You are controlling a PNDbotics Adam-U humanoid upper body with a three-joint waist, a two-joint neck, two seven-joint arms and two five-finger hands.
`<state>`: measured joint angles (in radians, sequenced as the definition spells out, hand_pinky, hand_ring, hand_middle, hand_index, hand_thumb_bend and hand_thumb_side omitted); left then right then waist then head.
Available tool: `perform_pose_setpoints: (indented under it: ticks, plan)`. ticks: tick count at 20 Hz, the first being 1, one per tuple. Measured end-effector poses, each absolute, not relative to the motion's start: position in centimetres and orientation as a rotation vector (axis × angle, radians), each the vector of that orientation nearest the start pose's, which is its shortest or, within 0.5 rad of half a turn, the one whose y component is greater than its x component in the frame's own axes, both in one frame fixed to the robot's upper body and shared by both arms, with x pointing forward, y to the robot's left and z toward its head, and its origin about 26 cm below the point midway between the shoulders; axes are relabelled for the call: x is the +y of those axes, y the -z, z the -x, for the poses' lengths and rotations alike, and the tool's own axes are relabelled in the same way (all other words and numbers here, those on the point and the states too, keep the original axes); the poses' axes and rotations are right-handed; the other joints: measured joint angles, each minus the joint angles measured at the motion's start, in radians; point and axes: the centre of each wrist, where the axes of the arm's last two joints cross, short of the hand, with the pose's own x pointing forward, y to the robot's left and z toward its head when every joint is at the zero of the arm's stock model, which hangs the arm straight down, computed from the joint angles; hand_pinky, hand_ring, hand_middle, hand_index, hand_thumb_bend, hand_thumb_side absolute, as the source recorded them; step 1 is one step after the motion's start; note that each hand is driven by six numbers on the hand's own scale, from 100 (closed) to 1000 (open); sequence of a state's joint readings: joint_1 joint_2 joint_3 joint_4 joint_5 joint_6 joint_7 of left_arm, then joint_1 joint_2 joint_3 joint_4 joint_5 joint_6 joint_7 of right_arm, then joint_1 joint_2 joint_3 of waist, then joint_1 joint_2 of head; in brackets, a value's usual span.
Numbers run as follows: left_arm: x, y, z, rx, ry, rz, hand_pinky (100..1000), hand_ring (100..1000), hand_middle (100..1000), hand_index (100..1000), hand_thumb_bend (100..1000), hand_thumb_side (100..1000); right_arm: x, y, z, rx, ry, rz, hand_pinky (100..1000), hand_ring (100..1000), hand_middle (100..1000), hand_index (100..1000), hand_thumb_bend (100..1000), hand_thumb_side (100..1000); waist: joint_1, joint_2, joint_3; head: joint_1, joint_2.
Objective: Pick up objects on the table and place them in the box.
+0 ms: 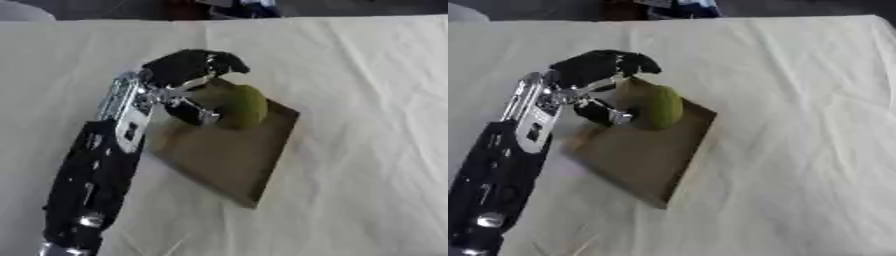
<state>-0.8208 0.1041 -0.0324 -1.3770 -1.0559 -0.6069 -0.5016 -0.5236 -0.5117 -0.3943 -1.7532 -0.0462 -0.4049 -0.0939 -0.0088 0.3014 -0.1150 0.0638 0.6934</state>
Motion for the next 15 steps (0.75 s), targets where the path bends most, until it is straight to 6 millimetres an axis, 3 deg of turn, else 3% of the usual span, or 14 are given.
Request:
perform_pose_setpoints:
  ticks: [3,5,11,15]
  plan:
    - [15.9,-22.4,-42.3,2.479,-2.244,0.855,833,866,904,993,279,248,-38.6,-28.0,-32.5,3.374,0.114,-0.769,725,644,619,752,100,244,0.000,0.000,0.002,-0.003,0.000]
    - [15.9,-22.5,-42.2,2.496,-2.245,0.840,842,881,918,1000,319,100,-38.6,-28.0,-32.5,3.373,0.113,-0.770,725,644,619,752,100,245,0.000,0.000,0.002,-0.004,0.000]
    - [16.1,-22.4,-42.1,2.551,-2.265,0.797,842,864,893,977,279,100,-38.6,-28.0,-32.5,3.372,0.112,-0.771,725,641,619,752,100,245,0.000,0.000,0.004,-0.007,0.000]
    - [17.1,-24.2,-41.3,2.596,-2.173,0.830,839,853,887,967,244,100,-38.7,-27.9,-32.4,3.375,0.110,-0.779,725,640,619,752,100,244,0.001,-0.002,0.007,-0.014,0.001]
